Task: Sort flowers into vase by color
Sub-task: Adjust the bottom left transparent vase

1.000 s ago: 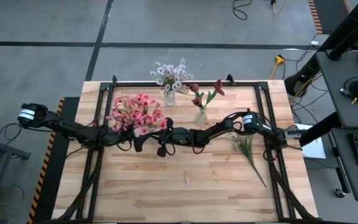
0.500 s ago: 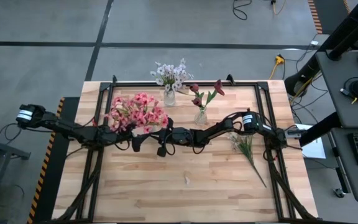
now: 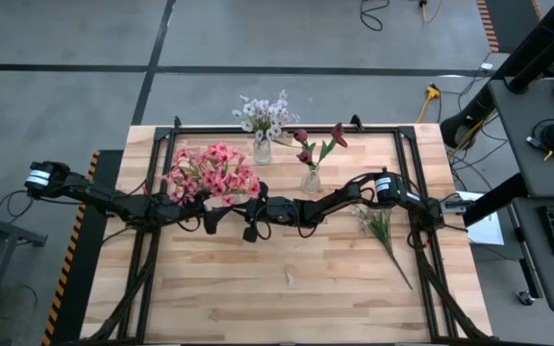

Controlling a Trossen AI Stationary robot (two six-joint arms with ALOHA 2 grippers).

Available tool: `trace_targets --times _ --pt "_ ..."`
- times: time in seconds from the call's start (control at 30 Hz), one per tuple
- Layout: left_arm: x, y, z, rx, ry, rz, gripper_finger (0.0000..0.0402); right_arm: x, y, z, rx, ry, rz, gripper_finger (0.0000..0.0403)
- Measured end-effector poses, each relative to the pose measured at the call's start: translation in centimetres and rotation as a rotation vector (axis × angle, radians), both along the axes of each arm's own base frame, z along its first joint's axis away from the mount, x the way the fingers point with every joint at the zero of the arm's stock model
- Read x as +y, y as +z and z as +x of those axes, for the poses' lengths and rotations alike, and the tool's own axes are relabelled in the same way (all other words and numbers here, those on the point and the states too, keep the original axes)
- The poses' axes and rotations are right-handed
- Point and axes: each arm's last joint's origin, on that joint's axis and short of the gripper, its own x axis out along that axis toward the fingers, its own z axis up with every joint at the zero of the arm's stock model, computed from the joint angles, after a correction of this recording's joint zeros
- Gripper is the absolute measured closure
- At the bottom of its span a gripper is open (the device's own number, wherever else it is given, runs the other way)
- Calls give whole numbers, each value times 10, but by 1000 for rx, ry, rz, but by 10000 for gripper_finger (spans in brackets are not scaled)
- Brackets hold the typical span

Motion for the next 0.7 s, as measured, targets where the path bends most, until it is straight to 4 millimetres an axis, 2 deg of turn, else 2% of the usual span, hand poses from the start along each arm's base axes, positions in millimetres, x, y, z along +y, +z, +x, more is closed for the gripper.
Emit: trace_targets --times 0.7 --pt "-1 7 -2 -71 -21 -79 70 -1 -1 0 6 -8 -2 369"
